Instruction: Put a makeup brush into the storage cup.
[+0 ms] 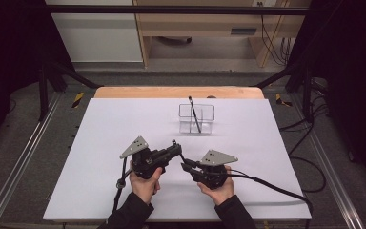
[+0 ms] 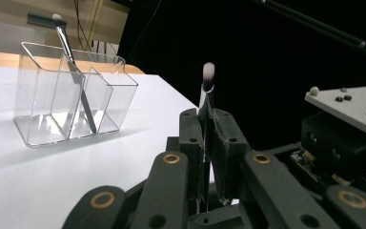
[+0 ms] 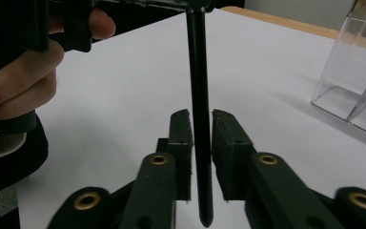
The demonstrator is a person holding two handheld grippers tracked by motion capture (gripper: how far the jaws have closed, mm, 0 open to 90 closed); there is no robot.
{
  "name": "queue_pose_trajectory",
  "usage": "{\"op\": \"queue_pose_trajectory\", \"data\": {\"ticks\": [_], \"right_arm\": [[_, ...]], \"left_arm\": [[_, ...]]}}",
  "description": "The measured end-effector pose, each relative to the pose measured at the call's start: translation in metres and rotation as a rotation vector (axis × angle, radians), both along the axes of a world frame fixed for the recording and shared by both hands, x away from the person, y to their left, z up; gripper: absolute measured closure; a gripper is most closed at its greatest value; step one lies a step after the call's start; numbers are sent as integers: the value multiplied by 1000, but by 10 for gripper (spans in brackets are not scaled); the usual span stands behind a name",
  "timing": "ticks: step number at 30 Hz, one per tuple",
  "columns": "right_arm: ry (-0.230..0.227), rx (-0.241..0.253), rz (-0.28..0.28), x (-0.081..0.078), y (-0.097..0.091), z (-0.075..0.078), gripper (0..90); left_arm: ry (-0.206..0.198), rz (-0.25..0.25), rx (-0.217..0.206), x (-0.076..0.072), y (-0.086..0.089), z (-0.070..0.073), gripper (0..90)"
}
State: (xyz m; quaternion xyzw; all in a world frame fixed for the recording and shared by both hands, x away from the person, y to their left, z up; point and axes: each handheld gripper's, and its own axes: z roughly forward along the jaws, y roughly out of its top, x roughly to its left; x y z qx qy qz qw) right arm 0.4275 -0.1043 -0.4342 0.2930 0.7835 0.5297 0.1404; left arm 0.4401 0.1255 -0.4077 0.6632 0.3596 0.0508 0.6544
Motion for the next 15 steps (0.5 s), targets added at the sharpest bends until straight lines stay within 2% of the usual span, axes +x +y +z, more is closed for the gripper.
{"op": "queue_pose_trajectory", "data": {"ticks": [3,6,11,15], "right_arm": [[-13,3,-28,1,-1,2,609],[-24,10,-44,1,-2,5,551],[-31,10,-37,0,-3,7,548],[-30,20,-28,-1,-3,11,612]], "left_arm": [[-9,6,26,-1,0,2,835],[-23,9,58,-2,-3,3,835],[-48,-3,114,-6,-12,4,835],[-64,-17,153,-8,-18,4,835]]}}
